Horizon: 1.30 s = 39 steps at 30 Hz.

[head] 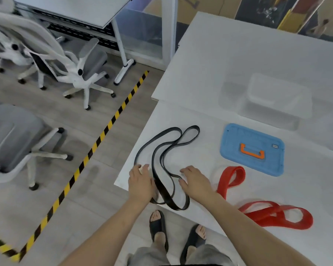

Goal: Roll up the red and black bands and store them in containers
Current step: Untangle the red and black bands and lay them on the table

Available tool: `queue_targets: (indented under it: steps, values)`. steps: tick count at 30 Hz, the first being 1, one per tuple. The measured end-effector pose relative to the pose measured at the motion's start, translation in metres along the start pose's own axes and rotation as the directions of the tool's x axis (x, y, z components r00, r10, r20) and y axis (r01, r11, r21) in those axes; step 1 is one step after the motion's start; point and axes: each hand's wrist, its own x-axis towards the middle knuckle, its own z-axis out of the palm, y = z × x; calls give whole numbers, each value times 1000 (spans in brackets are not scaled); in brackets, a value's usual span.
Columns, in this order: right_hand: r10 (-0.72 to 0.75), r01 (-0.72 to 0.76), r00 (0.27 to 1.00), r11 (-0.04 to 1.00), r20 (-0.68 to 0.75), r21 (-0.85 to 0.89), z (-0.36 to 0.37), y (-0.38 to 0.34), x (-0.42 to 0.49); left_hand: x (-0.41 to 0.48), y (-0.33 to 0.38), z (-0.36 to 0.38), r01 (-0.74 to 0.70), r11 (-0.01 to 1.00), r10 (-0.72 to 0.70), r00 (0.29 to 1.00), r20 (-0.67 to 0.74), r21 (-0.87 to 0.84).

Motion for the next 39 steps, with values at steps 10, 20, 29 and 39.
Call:
queue_targets:
  steps: [10,20,29,39]
  values:
    - [125,-145,983,977,132,158,38,-42,39,31,-51,3,260,849,-177,960,215,-460]
    - [162,-157,981,986,110,-49,65,-81,30,27,-50,-4,414,641,-7,845,534,-647]
    - [245,-245,970,968,-13,-47,81,-92,36,26,-57,-16,350,753,7,842,539,-557]
    - [328,-331,941,944,-85,-14,90,-105,46,26,-75,-14,322,829,-98,889,448,-457]
